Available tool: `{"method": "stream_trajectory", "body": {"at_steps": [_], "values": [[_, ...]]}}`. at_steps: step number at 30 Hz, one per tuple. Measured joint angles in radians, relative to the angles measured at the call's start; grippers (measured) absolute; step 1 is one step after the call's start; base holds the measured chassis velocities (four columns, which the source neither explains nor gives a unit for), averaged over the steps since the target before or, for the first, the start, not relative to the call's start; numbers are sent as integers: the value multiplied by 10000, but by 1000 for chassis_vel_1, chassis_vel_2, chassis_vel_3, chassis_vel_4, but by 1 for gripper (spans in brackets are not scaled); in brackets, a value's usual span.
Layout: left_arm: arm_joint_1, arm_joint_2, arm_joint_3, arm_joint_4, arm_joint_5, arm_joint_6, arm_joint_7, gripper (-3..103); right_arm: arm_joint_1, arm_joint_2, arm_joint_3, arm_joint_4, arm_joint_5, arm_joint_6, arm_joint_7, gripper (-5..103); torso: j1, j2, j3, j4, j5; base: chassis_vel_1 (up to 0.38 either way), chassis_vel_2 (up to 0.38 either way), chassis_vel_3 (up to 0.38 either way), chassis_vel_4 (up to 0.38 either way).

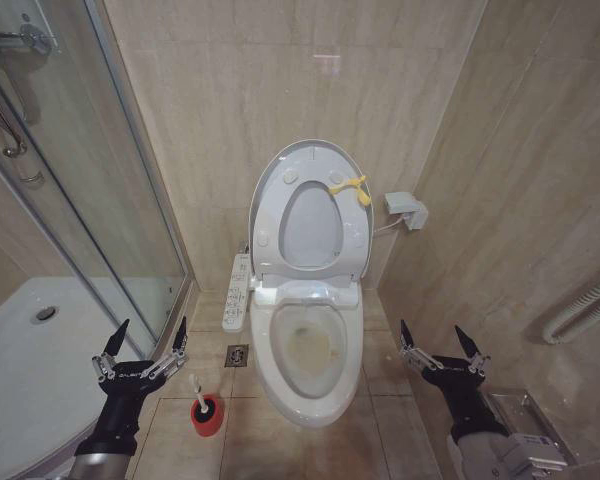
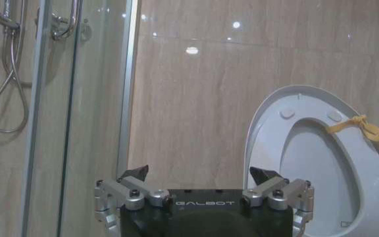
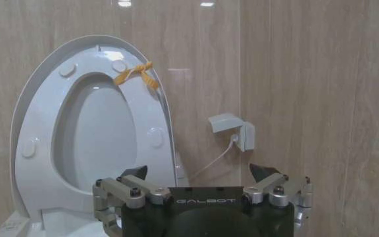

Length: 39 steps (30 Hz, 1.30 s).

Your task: Open the toilet lid, clean the toilet bowl with a toilet brush, close the toilet lid, and flush.

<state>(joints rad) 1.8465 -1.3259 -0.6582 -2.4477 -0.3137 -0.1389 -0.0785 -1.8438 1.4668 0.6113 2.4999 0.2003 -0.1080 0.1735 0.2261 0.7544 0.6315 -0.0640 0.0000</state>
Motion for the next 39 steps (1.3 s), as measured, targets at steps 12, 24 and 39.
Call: {"method": "stream_trajectory", "body": {"at_steps": [12,24,39], "values": [[0,0,0,0,0,0,0,100,0,0,0,0,-1,0,0,100,0,0,0,0,0,0,0,0,0],[0,0,0,0,0,0,0,100,1,0,0,0,-1,0,0,100,0,0,0,0,0,0,0,0,0],[0,0,0,0,0,0,0,100,1,0,0,0,-1,0,0,100,0,0,0,0,0,0,0,0,0]]}}
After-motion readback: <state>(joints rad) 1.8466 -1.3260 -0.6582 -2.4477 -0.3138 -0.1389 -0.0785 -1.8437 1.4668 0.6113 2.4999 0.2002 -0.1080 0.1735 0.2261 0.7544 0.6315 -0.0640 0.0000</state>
